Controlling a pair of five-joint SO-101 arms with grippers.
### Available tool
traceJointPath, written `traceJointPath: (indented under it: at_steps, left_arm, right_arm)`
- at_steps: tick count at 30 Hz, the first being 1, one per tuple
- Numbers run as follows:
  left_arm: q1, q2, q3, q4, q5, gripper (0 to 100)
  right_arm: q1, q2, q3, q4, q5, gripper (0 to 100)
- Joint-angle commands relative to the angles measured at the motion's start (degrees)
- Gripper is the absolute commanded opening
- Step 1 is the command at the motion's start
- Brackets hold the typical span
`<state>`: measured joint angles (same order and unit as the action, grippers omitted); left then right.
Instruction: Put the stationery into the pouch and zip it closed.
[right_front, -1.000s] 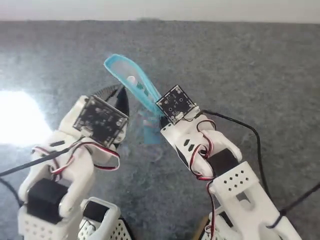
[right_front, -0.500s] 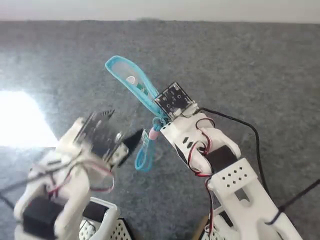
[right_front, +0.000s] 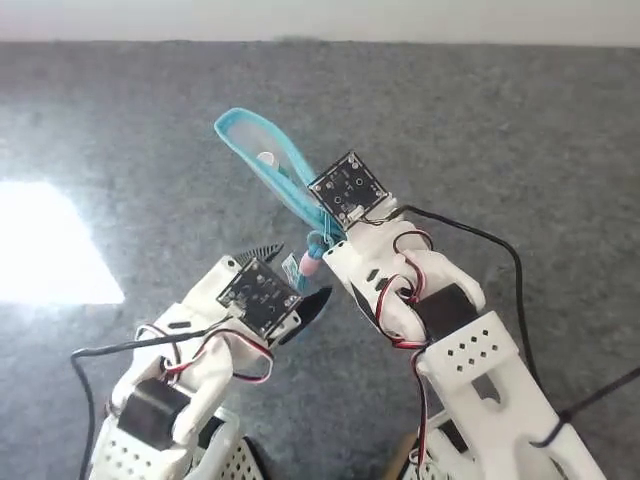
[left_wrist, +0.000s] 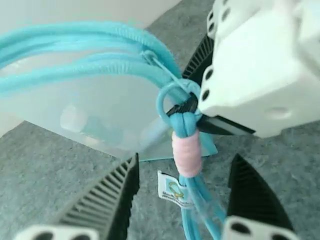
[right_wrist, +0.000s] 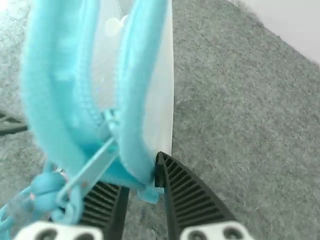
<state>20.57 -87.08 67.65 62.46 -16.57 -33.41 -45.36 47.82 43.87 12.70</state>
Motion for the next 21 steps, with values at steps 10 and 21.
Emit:
traceJointPath:
  at_steps: [10, 21]
  left_arm:
    - [0.4, -0.8, 4.2, -9.2, 1.0, 24]
    - [0.2, -0.8, 6.6, -14.2, 0.8, 18]
  right_arm:
    - [-1.7, -0.5, -4.0, 0.7, -0.9, 0.8]
    - [-1.8, -0.5, -3.8, 0.7, -0.9, 0.8]
